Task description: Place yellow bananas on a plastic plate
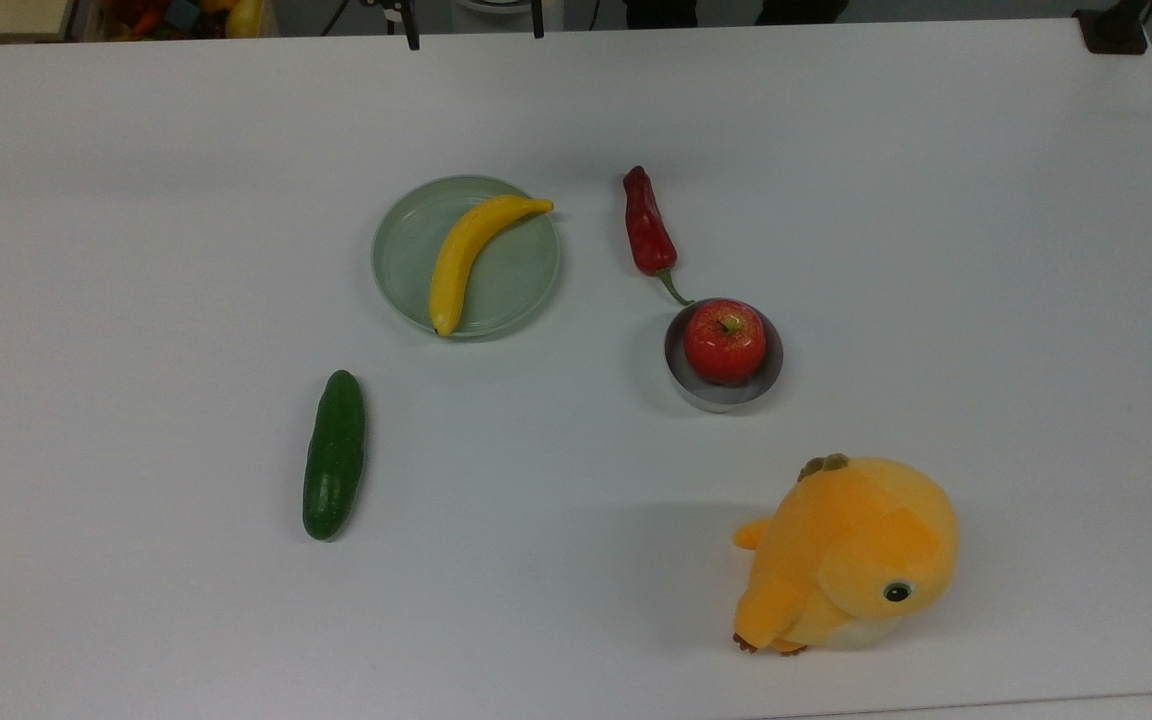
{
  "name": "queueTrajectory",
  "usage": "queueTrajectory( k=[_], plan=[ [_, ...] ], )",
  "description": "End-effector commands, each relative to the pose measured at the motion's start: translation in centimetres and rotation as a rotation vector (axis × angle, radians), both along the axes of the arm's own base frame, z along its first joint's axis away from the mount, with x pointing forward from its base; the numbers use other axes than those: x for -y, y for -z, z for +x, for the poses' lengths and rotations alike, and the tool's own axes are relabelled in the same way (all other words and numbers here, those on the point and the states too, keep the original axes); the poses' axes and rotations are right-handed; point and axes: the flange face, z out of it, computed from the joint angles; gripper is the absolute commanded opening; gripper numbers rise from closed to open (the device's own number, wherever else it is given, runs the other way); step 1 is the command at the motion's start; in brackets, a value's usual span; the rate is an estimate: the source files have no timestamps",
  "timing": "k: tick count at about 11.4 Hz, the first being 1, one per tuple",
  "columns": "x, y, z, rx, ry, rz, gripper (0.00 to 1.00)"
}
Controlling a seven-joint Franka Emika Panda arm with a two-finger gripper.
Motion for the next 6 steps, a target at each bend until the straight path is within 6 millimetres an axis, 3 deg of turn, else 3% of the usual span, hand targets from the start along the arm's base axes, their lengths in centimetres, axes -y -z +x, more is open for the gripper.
queueTrajectory(
  k=[1,6],
  plan=[
    [0.62,-0.04,-0.36,0.014,-0.007,0.046,1.00],
    [0.45,0.04,-0.51,0.004,-0.002,0.046,1.00]
  ],
)
